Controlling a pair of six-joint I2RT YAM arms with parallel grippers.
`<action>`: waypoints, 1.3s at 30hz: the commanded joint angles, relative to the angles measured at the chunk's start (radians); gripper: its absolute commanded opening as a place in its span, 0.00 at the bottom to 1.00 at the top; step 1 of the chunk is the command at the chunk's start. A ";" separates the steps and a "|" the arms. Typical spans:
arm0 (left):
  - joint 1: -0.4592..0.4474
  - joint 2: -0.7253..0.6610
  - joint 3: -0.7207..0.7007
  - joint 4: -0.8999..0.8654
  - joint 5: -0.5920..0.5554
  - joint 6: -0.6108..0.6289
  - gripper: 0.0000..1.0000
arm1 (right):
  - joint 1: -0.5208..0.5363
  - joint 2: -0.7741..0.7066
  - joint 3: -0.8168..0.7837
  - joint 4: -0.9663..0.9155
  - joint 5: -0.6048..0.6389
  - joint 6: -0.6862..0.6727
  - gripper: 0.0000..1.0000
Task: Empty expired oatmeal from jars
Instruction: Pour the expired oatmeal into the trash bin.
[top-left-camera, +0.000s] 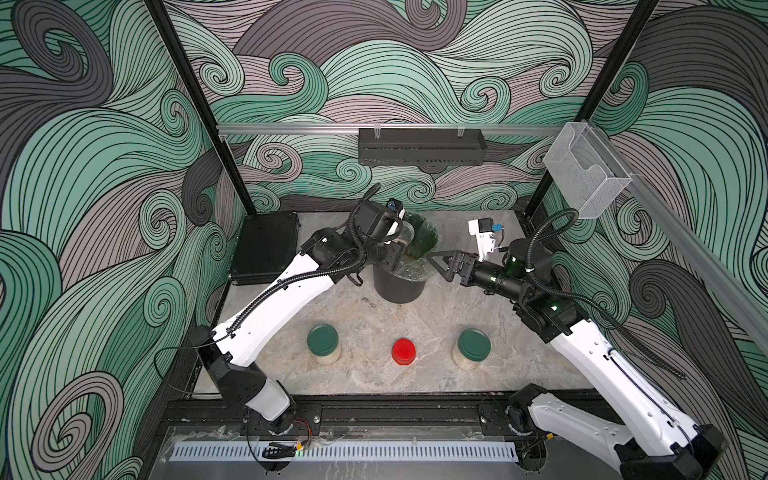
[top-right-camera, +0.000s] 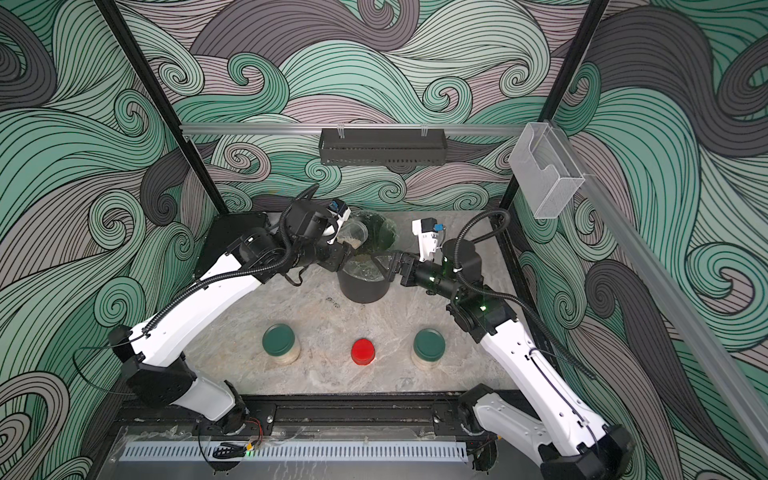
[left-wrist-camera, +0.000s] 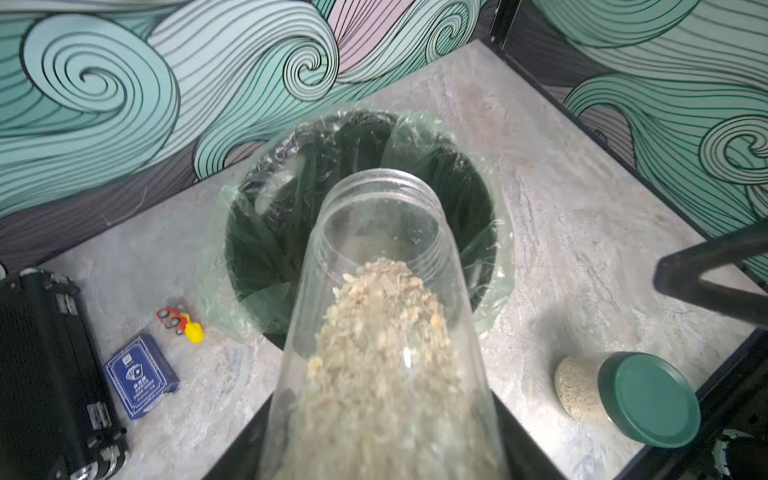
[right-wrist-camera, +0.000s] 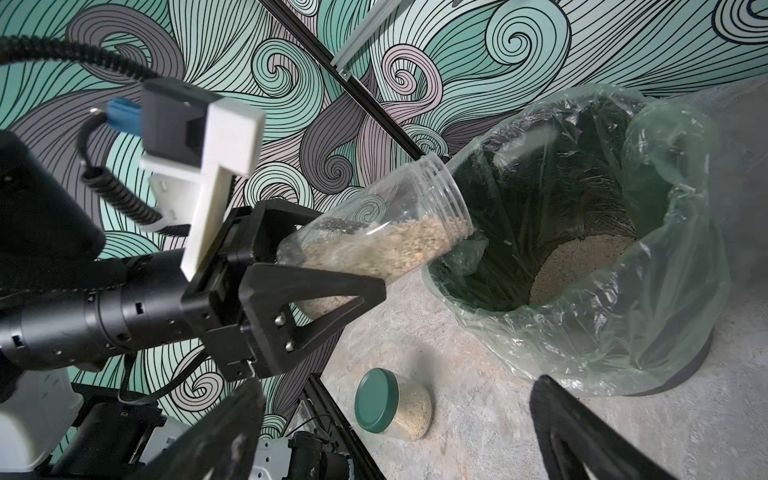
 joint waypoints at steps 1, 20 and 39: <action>0.014 0.052 0.109 -0.149 -0.007 -0.059 0.00 | -0.006 0.002 0.026 0.009 0.016 -0.021 0.99; 0.036 0.202 0.349 -0.330 -0.029 -0.113 0.00 | -0.018 0.058 0.051 0.070 0.026 -0.136 0.99; 0.118 0.395 0.671 -0.531 0.125 -0.215 0.00 | -0.022 0.131 0.038 0.291 -0.036 -0.554 0.98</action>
